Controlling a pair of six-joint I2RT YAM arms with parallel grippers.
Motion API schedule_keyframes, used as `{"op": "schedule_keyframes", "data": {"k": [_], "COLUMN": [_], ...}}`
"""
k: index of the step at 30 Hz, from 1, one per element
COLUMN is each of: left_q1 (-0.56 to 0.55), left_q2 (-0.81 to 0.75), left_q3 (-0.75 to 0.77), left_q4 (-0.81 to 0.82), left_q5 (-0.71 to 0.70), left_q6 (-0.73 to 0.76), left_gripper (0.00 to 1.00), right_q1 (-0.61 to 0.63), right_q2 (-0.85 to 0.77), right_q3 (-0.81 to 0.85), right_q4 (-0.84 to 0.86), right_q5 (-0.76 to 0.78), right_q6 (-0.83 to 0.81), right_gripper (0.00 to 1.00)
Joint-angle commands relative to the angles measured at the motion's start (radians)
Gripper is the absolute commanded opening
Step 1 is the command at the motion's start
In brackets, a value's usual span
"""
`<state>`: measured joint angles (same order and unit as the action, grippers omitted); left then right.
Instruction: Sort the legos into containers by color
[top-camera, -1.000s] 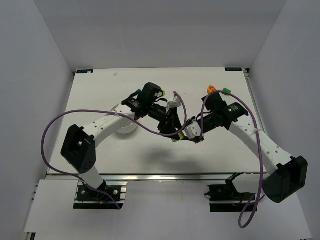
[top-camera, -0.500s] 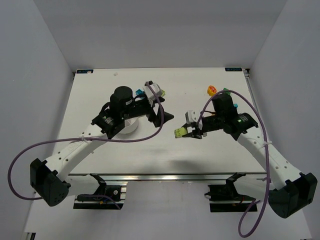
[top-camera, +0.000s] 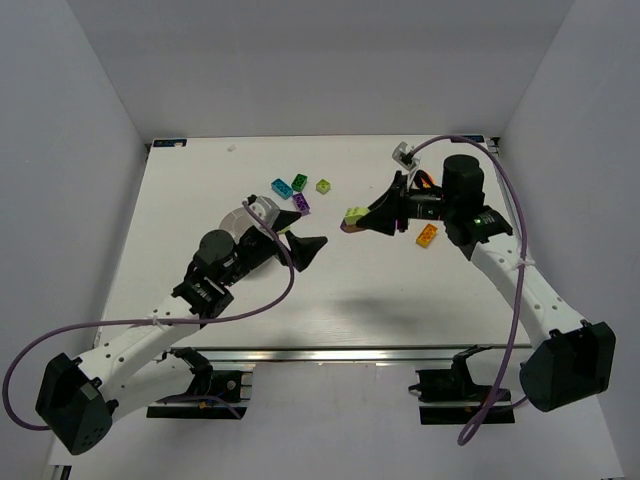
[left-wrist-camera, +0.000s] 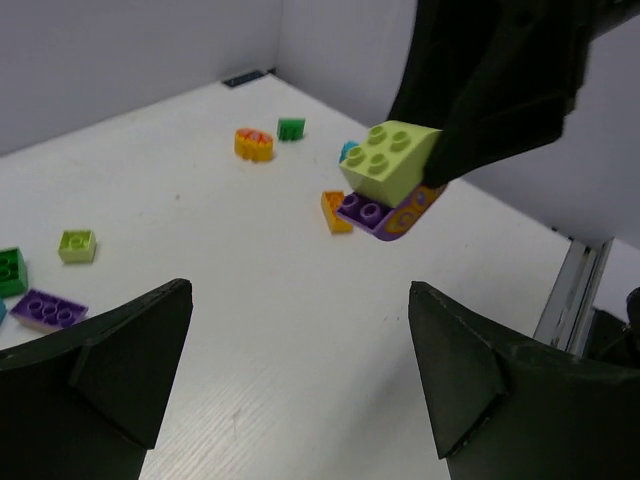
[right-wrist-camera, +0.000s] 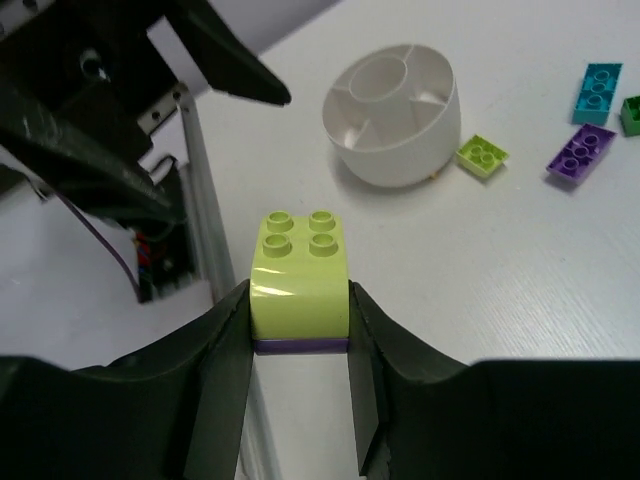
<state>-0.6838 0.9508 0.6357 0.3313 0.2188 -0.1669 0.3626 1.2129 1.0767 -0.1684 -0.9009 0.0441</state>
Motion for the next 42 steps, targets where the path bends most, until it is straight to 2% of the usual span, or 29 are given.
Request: {"op": "schedule_keyframes", "data": {"k": [1, 5, 8, 9, 11, 14, 18, 21, 26, 42], "left_q1": [-0.005, -0.005, 0.004, 0.004, 0.004, 0.004, 0.004, 0.004, 0.004, 0.004], "left_q2": [-0.020, 0.034, 0.077, 0.103, 0.120, 0.137, 0.140, 0.140, 0.178, 0.264], "left_q3": [-0.017, -0.021, 0.028, 0.041, 0.076, 0.093, 0.120, 0.128, 0.162, 0.202], "left_q4": [0.218, 0.319, 0.324, 0.324, 0.322, 0.362, 0.377, 0.409, 0.440, 0.431], "left_q5": [0.046, 0.149, 0.171, 0.172, 0.166, 0.166, 0.134, 0.123, 0.172, 0.197], "left_q6": [-0.033, -0.054, -0.121, -0.143, -0.219, -0.305, -0.417, -0.500, -0.597, -0.577], "left_gripper": [0.98, 0.98, 0.98, 0.98, 0.98, 0.98, 0.98, 0.98, 0.98, 0.98], "right_q1": [-0.034, -0.067, -0.079, -0.079, -0.090, -0.105, -0.120, -0.136, -0.156, -0.145], "right_q2": [0.033, 0.060, 0.059, 0.057, 0.056, 0.063, 0.094, 0.126, 0.162, 0.157], "right_q3": [0.051, 0.011, -0.032, -0.050, -0.050, -0.067, -0.119, -0.139, -0.141, -0.136], "right_q4": [0.275, 0.519, 0.780, 0.885, 0.934, 1.095, 1.399, 1.533, 1.615, 1.584], "right_q5": [-0.098, -0.180, -0.234, -0.239, -0.256, -0.274, -0.288, -0.296, -0.279, -0.227], "right_q6": [0.356, 0.668, 0.865, 0.894, 0.937, 1.014, 1.171, 1.252, 1.315, 1.313], "right_gripper": [0.02, 0.02, 0.02, 0.02, 0.02, 0.02, 0.02, 0.01, 0.01, 0.02]}}
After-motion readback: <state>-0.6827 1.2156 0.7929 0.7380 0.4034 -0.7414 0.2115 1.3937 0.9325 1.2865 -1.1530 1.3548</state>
